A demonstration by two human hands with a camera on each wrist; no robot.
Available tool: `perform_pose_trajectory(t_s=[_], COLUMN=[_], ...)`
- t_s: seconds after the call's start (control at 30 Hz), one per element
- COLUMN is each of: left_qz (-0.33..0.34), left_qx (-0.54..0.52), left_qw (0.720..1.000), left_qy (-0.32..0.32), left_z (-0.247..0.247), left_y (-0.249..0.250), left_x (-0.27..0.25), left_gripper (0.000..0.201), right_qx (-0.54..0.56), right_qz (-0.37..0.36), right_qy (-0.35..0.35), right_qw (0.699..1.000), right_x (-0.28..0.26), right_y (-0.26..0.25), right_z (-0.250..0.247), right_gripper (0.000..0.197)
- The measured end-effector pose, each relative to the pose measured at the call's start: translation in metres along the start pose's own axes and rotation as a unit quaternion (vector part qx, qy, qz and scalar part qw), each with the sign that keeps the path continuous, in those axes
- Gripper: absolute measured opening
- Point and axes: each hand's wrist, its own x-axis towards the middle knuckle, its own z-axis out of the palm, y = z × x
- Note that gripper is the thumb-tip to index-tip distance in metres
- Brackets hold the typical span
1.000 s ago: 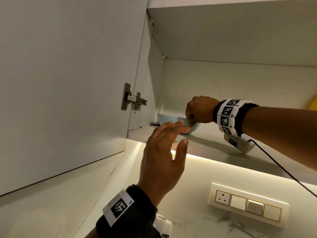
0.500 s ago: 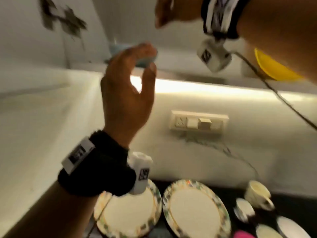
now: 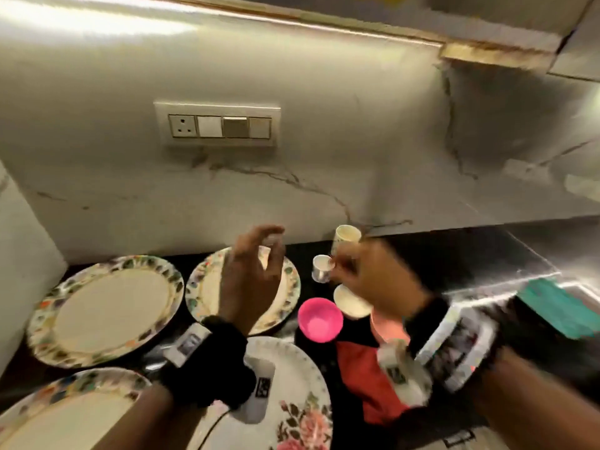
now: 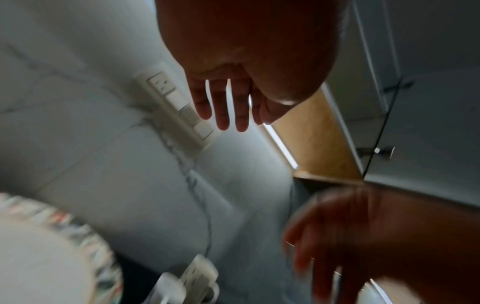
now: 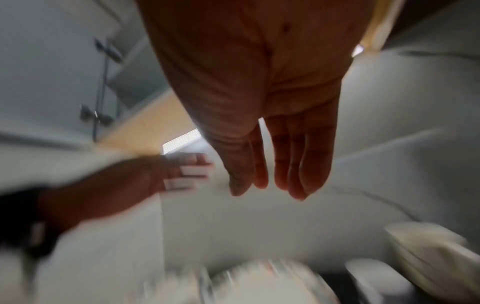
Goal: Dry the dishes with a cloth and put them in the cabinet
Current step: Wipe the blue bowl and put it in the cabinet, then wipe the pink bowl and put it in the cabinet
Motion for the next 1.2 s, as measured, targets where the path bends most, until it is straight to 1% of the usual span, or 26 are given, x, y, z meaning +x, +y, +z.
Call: perform_pose_trajectory(t_s=[0.03, 0.07, 0.1, 0.13, 0.17, 0.23, 0.3, 0.37, 0.43, 0.47, 0.53, 0.63, 0.67, 0.73, 0.83, 0.9, 0.97, 1.03, 1.1, 1.17, 1.2], left_qz=[-0.037, -0.056, -0.073, -0.094, -0.114, -0.141, -0.172, -0.201, -0.223, -0.227, -0.239, -0.258, -0.265, -0.276, -0.286, -0.302, -0.317, -0.338, -0.375, -0.416, -0.438], left_qx=[0.002, 0.006, 0.023, 0.032, 0.038, 0.039, 0.037, 0.039, 0.038, 0.04, 0.04, 0.051, 0.054, 0.062, 0.08, 0.105, 0.121, 0.128, 0.123, 0.104, 0.092], left_qw=[0.999, 0.996, 0.993, 0.989, 0.985, 0.98, 0.974, 0.968, 0.964, 0.964, 0.962, 0.956, 0.954, 0.949, 0.943, 0.934, 0.92, 0.899, 0.874, 0.854, 0.845], left_qy=[-0.035, -0.064, -0.094, -0.11, -0.12, -0.135, -0.142, -0.147, -0.143, -0.136, -0.128, -0.126, -0.129, -0.139, -0.151, -0.159, -0.195, -0.248, -0.283, -0.294, -0.292], left_z=[0.017, 0.035, 0.047, 0.062, 0.07, 0.09, 0.107, 0.12, 0.131, 0.136, 0.144, 0.159, 0.164, 0.174, 0.188, 0.202, 0.222, 0.245, 0.267, 0.285, 0.292], left_y=[-0.007, -0.012, -0.015, -0.015, -0.016, -0.013, -0.009, -0.008, -0.007, -0.005, -0.003, 0.002, 0.003, 0.006, 0.009, 0.011, 0.013, 0.012, 0.007, 0.005, 0.004], left_x=[-0.014, -0.031, -0.044, -0.057, -0.065, -0.082, -0.098, -0.109, -0.116, -0.119, -0.12, -0.118, -0.118, -0.117, -0.118, -0.123, -0.132, -0.141, -0.145, -0.146, -0.146], left_gripper=[0.022, 0.023, 0.023, 0.022, 0.021, 0.021, 0.022, 0.022, 0.021, 0.02, 0.021, 0.021, 0.021, 0.019, 0.016, 0.015, 0.019, 0.038, 0.056, 0.063, 0.061], right_qx=[-0.022, 0.001, -0.067, -0.093, -0.087, -0.094, -0.1, -0.09, -0.108, -0.117, -0.11, -0.067, -0.046, -0.002, 0.095, 0.132, 0.128, 0.136, 0.143, 0.168, 0.177], right_qz=[-0.025, -0.018, 0.01, 0.016, 0.025, 0.009, 0.009, 0.017, -0.011, -0.03, -0.059, -0.08, -0.09, -0.109, -0.11, -0.106, -0.075, -0.04, 0.003, 0.056, 0.073], right_qy=[-0.04, -0.104, -0.158, -0.176, -0.183, -0.25, -0.291, -0.308, -0.333, -0.347, -0.354, -0.339, -0.328, -0.323, -0.297, -0.279, -0.245, -0.176, -0.123, -0.091, -0.08], right_qw=[0.999, 0.994, 0.985, 0.98, 0.979, 0.964, 0.952, 0.947, 0.937, 0.93, 0.927, 0.935, 0.939, 0.94, 0.944, 0.945, 0.958, 0.974, 0.982, 0.98, 0.978], right_x=[-0.028, -0.061, -0.08, -0.09, -0.093, -0.097, -0.099, -0.096, -0.096, -0.098, -0.106, -0.11, -0.111, -0.112, -0.116, -0.117, -0.111, -0.103, -0.097, -0.093, -0.091], right_y=[0.011, 0.023, 0.036, 0.044, 0.052, 0.06, 0.07, 0.073, 0.077, 0.08, 0.086, 0.101, 0.105, 0.116, 0.142, 0.171, 0.203, 0.231, 0.249, 0.26, 0.263], right_z=[0.056, 0.103, 0.131, 0.143, 0.155, 0.167, 0.176, 0.178, 0.175, 0.173, 0.172, 0.174, 0.174, 0.164, 0.124, 0.088, 0.056, 0.038, 0.028, 0.023, 0.025], right_gripper=[0.015, 0.019, 0.022, 0.027, 0.032, 0.05, 0.064, 0.065, 0.063, 0.066, 0.067, 0.043, 0.039, 0.036, 0.031, 0.039, 0.043, 0.043, 0.04, 0.039, 0.039])
